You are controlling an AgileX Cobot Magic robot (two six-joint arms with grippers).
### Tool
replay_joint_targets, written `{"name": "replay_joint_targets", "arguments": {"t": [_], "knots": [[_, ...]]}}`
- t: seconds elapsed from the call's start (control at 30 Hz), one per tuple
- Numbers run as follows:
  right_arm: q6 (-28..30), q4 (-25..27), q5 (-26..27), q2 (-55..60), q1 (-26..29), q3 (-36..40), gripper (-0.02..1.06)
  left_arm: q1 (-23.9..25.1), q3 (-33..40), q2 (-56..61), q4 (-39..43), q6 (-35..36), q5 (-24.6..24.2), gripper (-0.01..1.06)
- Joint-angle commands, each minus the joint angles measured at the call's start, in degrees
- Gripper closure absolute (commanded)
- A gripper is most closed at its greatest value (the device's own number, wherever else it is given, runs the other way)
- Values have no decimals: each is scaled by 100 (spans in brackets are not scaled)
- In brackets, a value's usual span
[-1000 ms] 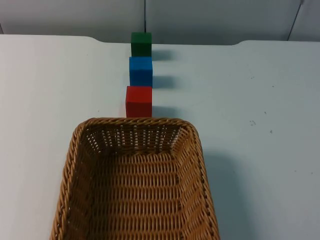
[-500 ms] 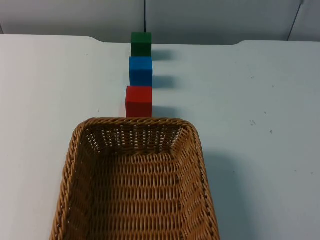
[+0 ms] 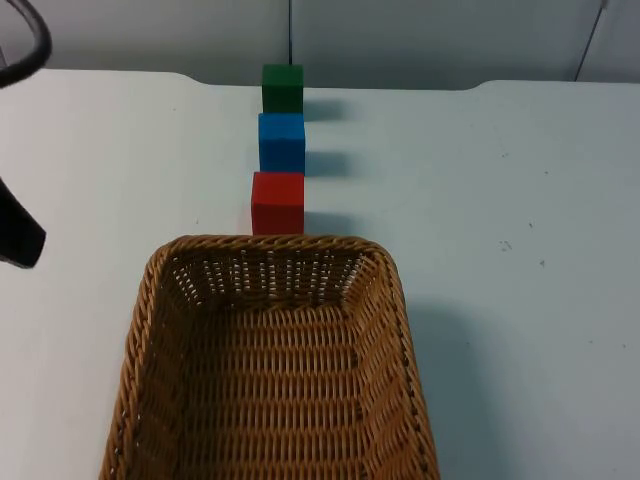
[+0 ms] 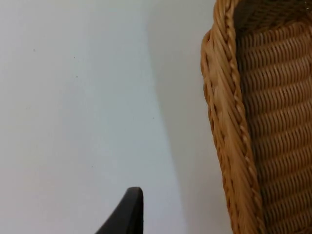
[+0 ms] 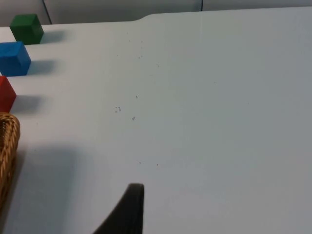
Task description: Pick up the basket with the left hand and place the blue cube into the basket with the right hand.
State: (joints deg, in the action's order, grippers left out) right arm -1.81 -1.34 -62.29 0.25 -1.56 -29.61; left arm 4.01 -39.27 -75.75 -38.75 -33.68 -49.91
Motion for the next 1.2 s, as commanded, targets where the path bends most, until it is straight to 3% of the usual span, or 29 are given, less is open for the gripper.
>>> {"name": "replay_joint_targets", "arguments": {"t": [0.0, 0.13, 0.2, 0.27, 0.83, 1.1, 1.17], "knots": [[30, 23, 52, -25, 39, 49, 0, -102, 3, -130, -197, -91, 125, 1], [30, 23, 52, -25, 39, 49, 0, -455, 65, -355, -276, -91, 591, 1], [30, 23, 52, -25, 39, 49, 0, -787, 292, -512, -441, -91, 1282, 1], [30, 23, 52, -25, 39, 49, 0, -965, 418, -648, -549, -91, 1605, 1], [30, 23, 52, -25, 39, 49, 0, -1055, 490, -1740, -1074, -502, 1500, 1], [30, 23, 52, -25, 39, 49, 0, -1685, 1301, -1756, -2651, -1624, 2453, 1], [30, 23, 52, -25, 39, 49, 0, -1749, 1348, -1756, -2728, -1672, 2465, 1]]}}
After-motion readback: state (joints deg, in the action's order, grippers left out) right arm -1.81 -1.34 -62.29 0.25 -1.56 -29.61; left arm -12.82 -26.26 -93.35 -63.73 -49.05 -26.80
